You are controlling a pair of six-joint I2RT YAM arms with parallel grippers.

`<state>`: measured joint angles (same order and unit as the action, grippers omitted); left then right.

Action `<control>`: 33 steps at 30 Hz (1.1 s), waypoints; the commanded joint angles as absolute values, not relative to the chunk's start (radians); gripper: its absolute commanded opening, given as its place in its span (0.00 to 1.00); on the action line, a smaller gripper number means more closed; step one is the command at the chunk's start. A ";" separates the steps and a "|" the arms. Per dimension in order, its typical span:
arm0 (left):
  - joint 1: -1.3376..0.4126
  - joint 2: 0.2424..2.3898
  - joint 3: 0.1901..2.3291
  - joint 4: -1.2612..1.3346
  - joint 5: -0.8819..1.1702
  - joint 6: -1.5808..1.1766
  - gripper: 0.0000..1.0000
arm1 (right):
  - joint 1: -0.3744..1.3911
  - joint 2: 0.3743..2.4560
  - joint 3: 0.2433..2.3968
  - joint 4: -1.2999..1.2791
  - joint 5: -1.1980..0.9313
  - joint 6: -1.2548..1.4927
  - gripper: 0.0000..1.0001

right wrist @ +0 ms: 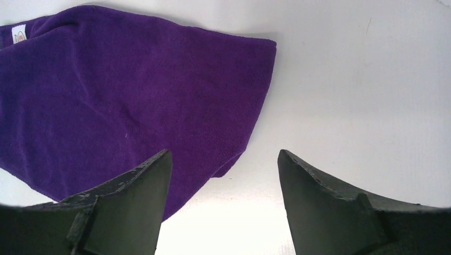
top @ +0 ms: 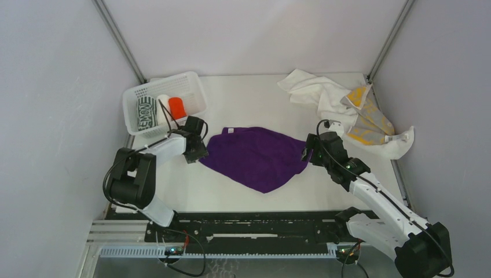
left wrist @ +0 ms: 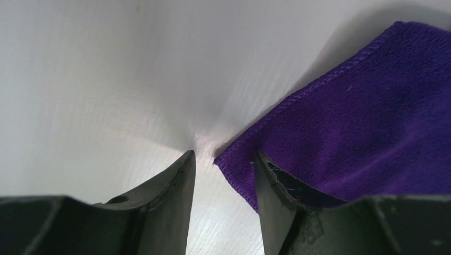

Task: Roll the towels
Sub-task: Place the towel at the center of the board.

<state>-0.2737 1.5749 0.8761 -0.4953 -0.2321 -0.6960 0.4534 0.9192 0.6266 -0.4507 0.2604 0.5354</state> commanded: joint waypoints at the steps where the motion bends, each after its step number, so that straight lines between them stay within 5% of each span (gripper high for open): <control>1: -0.292 1.622 0.938 -0.507 -0.221 -0.652 0.49 | 0.461 0.912 0.629 -0.392 0.265 0.542 0.73; 8: -0.318 1.657 0.899 -0.505 -0.199 -0.664 0.39 | 0.462 0.901 0.629 -0.404 0.271 0.544 0.72; 14: -0.320 1.584 0.832 -0.485 -0.194 -0.666 0.01 | 0.465 0.924 0.629 -0.416 0.244 0.551 0.72; 27: -0.320 1.079 0.692 -0.620 -0.303 -0.761 0.00 | 0.465 1.040 0.559 -0.394 0.123 0.663 0.68; 33: -0.320 0.969 0.669 -0.650 -0.280 -0.755 0.00 | 0.466 1.124 0.511 -0.297 0.071 0.730 0.49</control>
<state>-0.3168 1.0206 0.6964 -0.6151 -0.2672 -0.7429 0.4599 1.0935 0.5266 -0.3969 0.1093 0.6601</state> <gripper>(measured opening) 0.007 0.561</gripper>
